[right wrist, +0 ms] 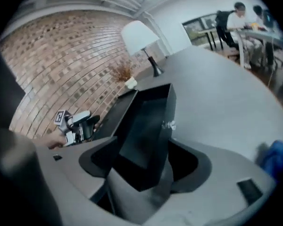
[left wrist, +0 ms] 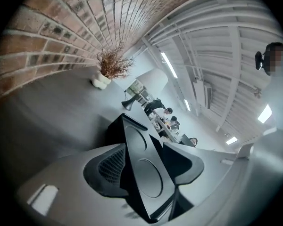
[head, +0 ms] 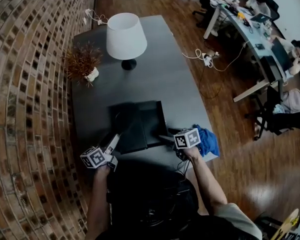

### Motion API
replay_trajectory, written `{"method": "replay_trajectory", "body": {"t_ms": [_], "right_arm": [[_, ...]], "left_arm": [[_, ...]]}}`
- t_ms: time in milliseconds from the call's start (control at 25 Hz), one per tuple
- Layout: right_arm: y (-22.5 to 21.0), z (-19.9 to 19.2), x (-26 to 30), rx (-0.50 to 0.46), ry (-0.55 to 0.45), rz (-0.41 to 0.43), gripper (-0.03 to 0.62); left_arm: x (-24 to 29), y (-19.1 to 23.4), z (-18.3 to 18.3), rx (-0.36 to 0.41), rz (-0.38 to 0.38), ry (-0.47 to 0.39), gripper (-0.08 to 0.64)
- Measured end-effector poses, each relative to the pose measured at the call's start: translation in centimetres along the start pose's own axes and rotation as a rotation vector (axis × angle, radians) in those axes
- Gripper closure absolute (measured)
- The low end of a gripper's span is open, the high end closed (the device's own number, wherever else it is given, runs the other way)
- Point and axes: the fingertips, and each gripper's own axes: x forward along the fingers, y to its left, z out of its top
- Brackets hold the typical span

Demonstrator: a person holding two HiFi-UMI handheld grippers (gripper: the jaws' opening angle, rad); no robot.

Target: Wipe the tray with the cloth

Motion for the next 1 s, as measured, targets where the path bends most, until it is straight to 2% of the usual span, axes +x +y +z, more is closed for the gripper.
{"method": "replay_trajectory", "body": {"t_ms": [80, 120, 160, 240, 360, 480, 520, 560, 640, 840, 920, 1000], "right_arm": [[-0.4, -0.6, 2.0, 0.056, 0.049, 0.008, 0.243], [-0.2, -0.4, 2.5, 0.059, 0.054, 0.019, 0.274], [0.4, 0.1, 2.6, 0.059, 0.049, 0.045, 0.277], [2.2, 1.1, 2.7, 0.042, 0.047, 0.110, 0.304], [4.5, 1.2, 4.2, -0.009, 0.102, 0.181, 0.304], [7.8, 0.9, 6.3, -0.042, 0.131, 0.268, 0.304], [8.9, 1.0, 7.1, -0.056, 0.134, 0.281, 0.295], [9.5, 1.0, 7.7, -0.070, 0.138, 0.277, 0.256], [9.8, 0.9, 8.4, -0.086, 0.144, 0.256, 0.303], [10.4, 1.0, 7.8, -0.015, 0.111, 0.290, 0.302], [11.1, 0.3, 7.8, -0.010, 0.132, 0.288, 0.302], [12.5, -1.2, 8.0, -0.010, 0.163, 0.301, 0.302]], "left_arm": [[1.2, 0.1, -1.0, -0.012, -0.008, 0.041, 0.319], [1.6, 0.3, -1.4, -0.018, -0.011, 0.057, 0.318], [1.9, 0.5, -1.7, -0.025, -0.014, 0.067, 0.318], [2.2, 0.7, -1.8, -0.042, -0.029, 0.068, 0.318], [2.1, 0.4, -1.3, -0.065, -0.062, 0.063, 0.321], [2.3, 0.4, -1.2, -0.067, -0.063, 0.054, 0.321], [2.3, 0.6, -1.3, -0.076, -0.059, 0.046, 0.321], [2.4, 0.9, -1.2, -0.087, -0.054, 0.031, 0.321], [2.3, 1.1, -0.6, -0.094, -0.036, -0.001, 0.321], [2.1, 1.2, -0.7, -0.123, -0.044, -0.014, 0.336], [2.5, 1.5, -0.5, -0.080, -0.030, -0.004, 0.336], [3.0, 1.7, -0.3, 0.040, -0.009, 0.068, 0.336]]}}
